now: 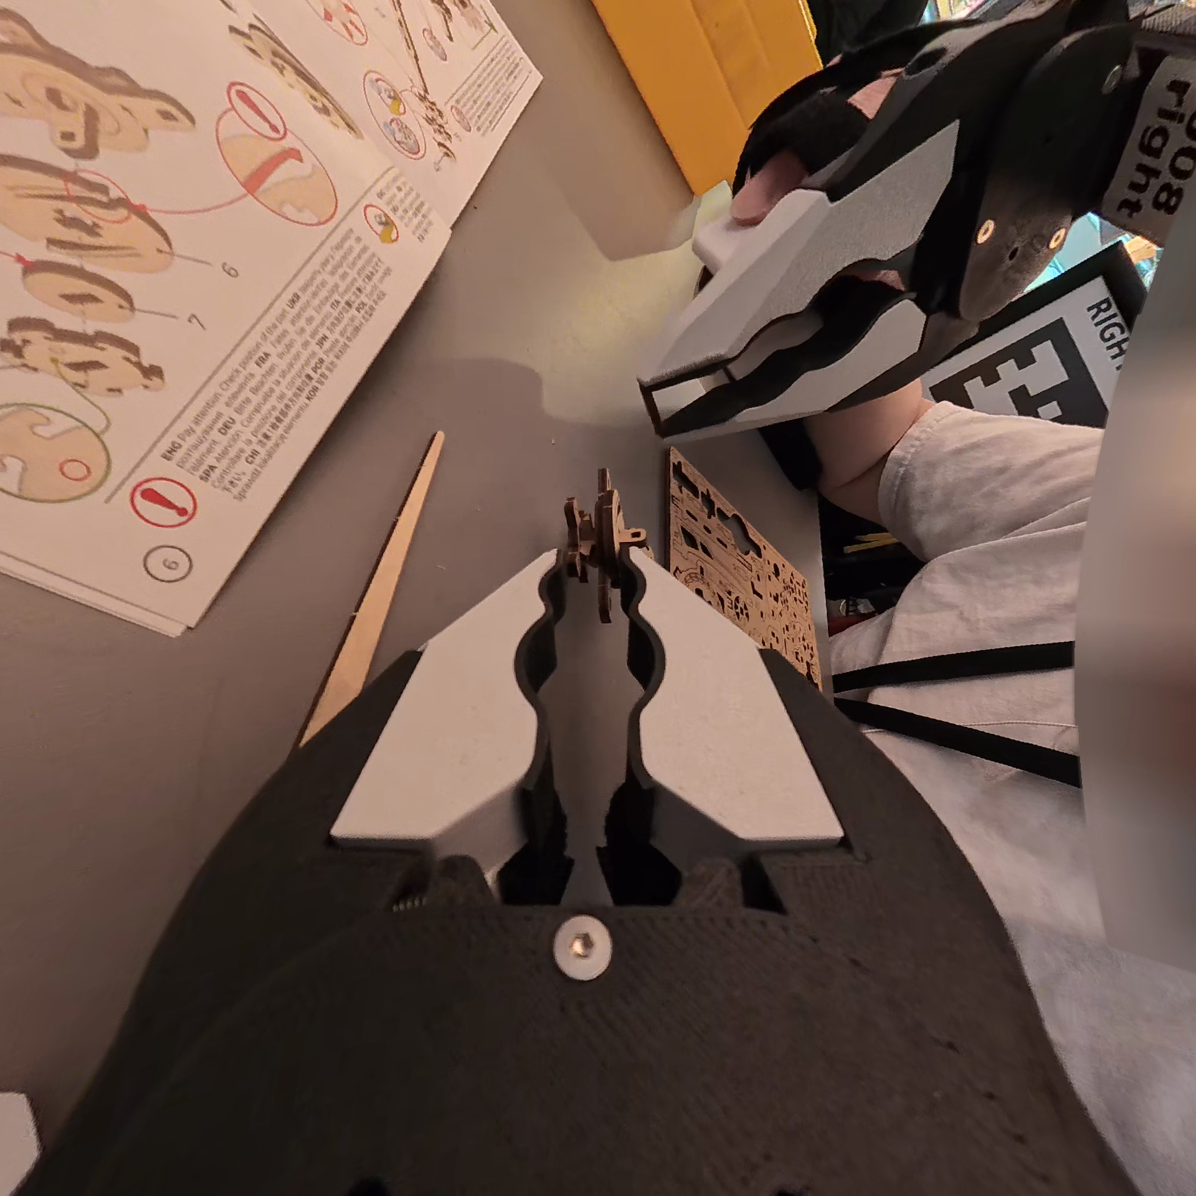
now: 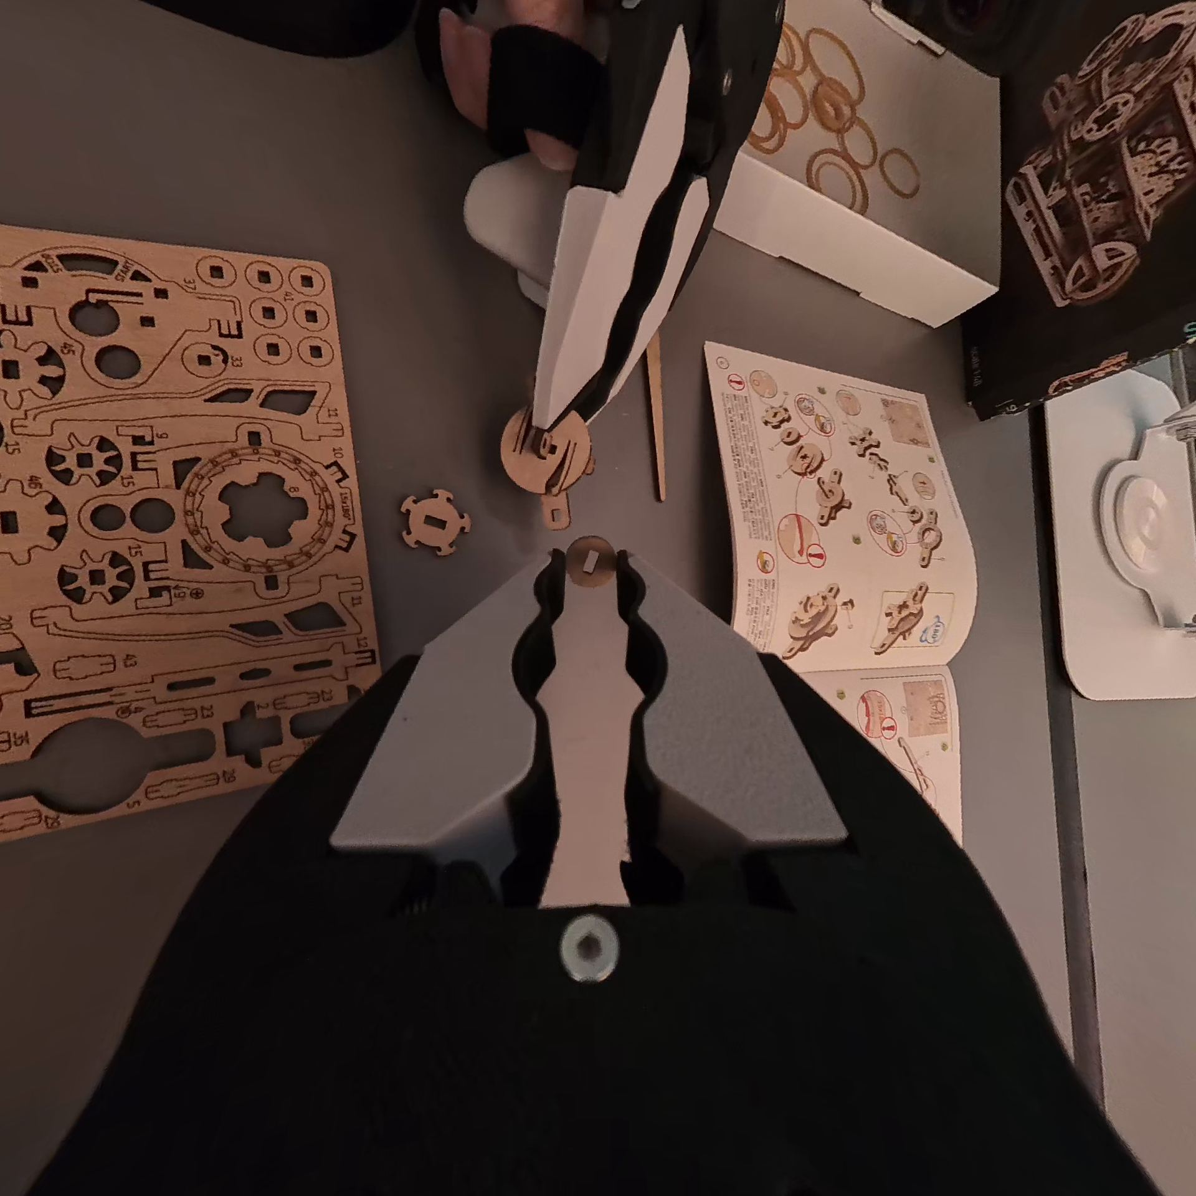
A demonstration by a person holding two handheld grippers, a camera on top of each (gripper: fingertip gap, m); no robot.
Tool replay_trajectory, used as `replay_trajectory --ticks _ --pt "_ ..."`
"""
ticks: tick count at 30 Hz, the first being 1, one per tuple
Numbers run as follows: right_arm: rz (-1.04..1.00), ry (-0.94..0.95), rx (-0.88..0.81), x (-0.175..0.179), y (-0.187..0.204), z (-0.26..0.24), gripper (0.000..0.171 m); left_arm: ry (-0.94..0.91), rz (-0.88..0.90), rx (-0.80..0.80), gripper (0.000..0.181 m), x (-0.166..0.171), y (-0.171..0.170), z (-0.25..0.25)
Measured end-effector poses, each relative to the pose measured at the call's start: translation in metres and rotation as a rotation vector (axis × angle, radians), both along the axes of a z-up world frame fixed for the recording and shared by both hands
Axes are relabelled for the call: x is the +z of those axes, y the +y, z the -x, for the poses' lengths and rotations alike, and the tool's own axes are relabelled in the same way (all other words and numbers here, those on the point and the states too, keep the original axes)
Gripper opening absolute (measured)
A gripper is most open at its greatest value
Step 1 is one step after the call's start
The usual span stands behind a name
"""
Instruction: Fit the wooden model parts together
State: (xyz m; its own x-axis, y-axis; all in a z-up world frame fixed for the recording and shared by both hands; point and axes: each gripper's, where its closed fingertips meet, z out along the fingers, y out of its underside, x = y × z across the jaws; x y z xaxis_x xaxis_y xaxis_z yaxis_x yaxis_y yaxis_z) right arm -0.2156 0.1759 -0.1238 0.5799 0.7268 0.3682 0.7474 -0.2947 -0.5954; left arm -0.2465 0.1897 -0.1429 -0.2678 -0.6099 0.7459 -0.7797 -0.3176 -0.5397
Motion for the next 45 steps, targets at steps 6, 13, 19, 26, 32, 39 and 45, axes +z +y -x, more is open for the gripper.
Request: replay_trajectory --ticks 6,13,19,26,32,39,45 --pt "-0.018 0.019 0.039 0.003 -0.002 0.009 0.015 -0.002 0.0 0.003 0.014 0.0 0.0 0.0" --pt "-0.089 -0.014 0.098 0.005 0.0 0.025 0.015 -0.001 -0.019 0.01 0.014 -0.001 0.0 -0.002" --pt "-0.097 -0.01 0.068 0.001 0.007 0.034 0.015 0.0 -0.05 0.015 0.014 -0.002 -0.002 -0.003" --pt "-0.07 -0.027 0.066 -0.006 0.006 0.037 0.015 0.007 -0.057 0.017 0.014 -0.003 -0.005 -0.003" --pt "-0.065 -0.036 0.052 -0.008 0.007 0.037 0.015 0.014 -0.04 0.029 0.014 -0.002 -0.004 -0.004" --pt "-0.08 -0.081 0.045 -0.01 0.008 0.036 0.015 0.023 -0.024 0.039 0.014 -0.003 -0.004 -0.004" --pt "-0.078 -0.067 0.016 -0.009 0.011 0.034 0.015 0.028 0.007 0.064 0.013 0.0 -0.001 -0.006"
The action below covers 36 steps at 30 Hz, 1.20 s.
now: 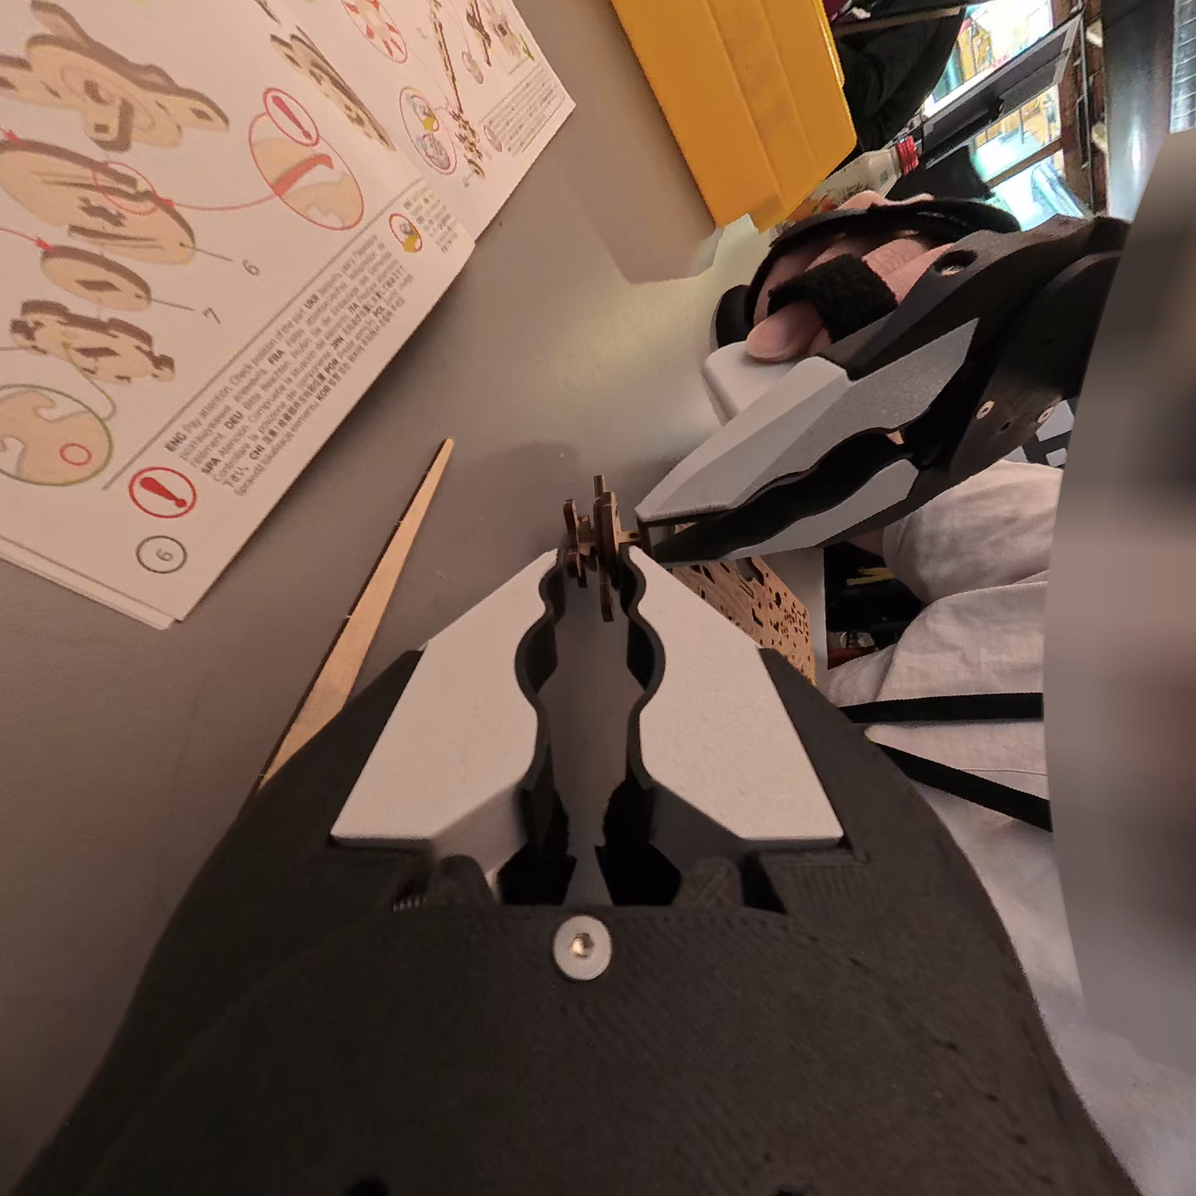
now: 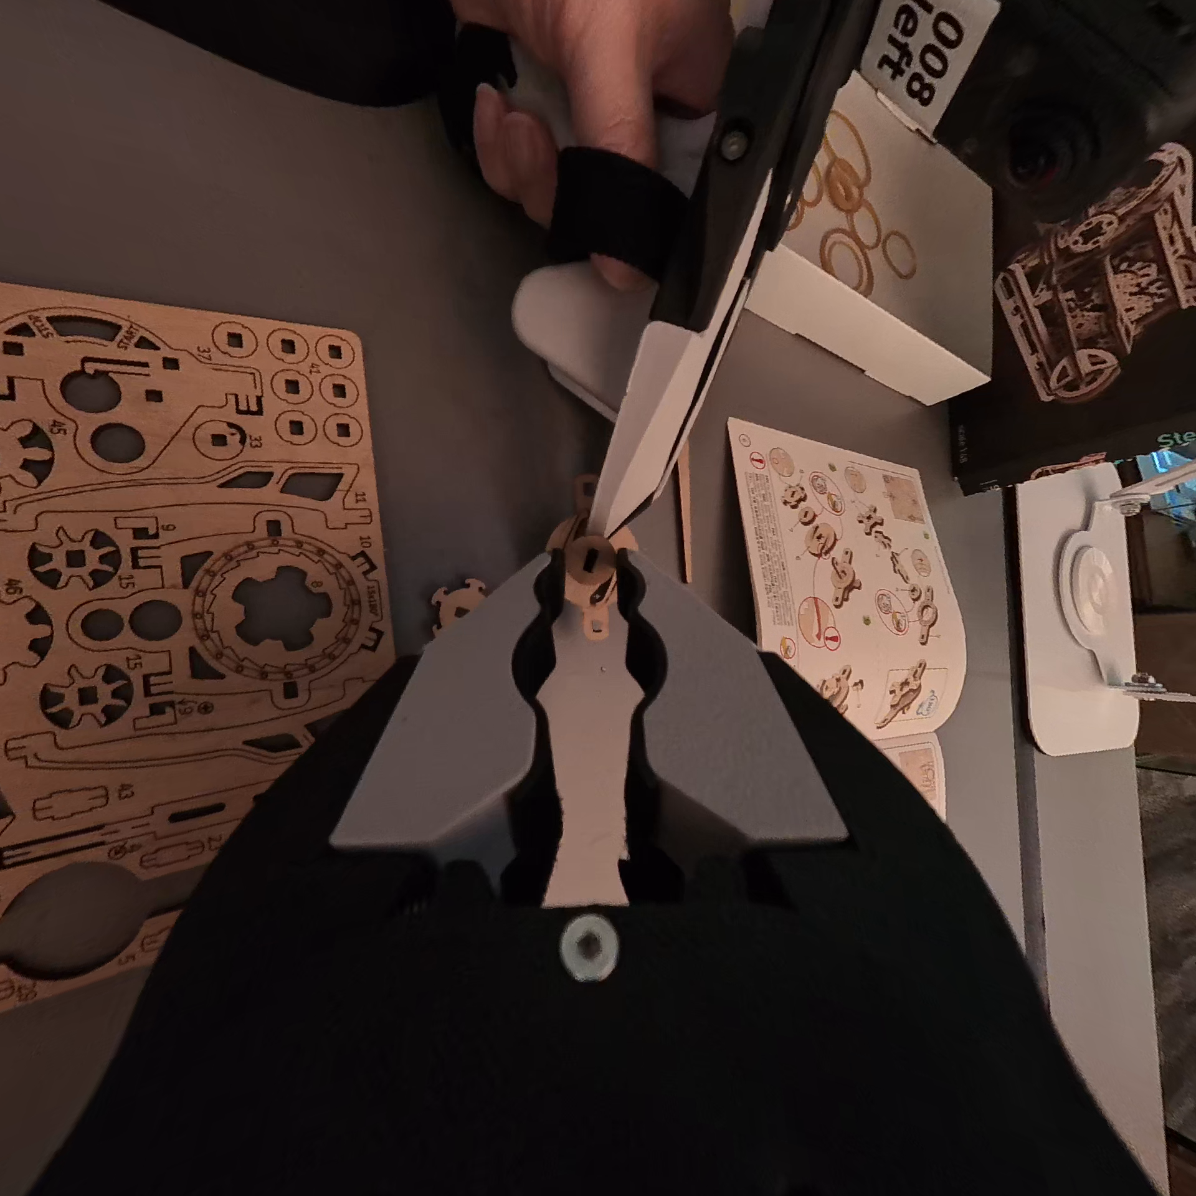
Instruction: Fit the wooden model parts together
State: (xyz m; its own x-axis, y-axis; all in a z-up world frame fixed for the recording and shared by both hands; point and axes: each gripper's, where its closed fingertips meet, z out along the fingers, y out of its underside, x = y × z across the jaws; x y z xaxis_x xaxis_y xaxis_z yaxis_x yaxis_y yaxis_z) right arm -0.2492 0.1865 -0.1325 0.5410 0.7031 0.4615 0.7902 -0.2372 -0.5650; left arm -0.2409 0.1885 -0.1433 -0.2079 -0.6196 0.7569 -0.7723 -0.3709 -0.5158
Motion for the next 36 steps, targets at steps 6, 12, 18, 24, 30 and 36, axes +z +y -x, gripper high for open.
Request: replay_trajectory --ticks 6,12,18,24,30,36 --pt "0.005 0.005 -0.023 -0.001 0.002 -0.001 0.015 0.012 0.032 0.015 0.013 0.0 0.002 -0.001" --pt "0.002 0.008 -0.028 -0.001 0.002 -0.003 0.015 0.0 0.064 0.018 0.016 0.003 0.002 -0.001" --pt "-0.004 0.026 -0.028 0.001 0.003 -0.004 0.015 -0.011 0.119 0.012 0.023 0.008 0.001 -0.002" --pt "0.004 0.036 -0.034 0.0 0.003 -0.005 0.015 -0.015 0.123 0.004 0.028 0.01 0.0 -0.002" --pt "0.01 0.036 -0.045 -0.001 0.004 -0.006 0.015 -0.013 0.115 0.016 0.031 0.009 0.0 -0.003" --pt "0.018 0.022 -0.047 -0.004 0.004 -0.005 0.015 -0.004 0.072 0.02 0.029 0.005 0.0 -0.003"
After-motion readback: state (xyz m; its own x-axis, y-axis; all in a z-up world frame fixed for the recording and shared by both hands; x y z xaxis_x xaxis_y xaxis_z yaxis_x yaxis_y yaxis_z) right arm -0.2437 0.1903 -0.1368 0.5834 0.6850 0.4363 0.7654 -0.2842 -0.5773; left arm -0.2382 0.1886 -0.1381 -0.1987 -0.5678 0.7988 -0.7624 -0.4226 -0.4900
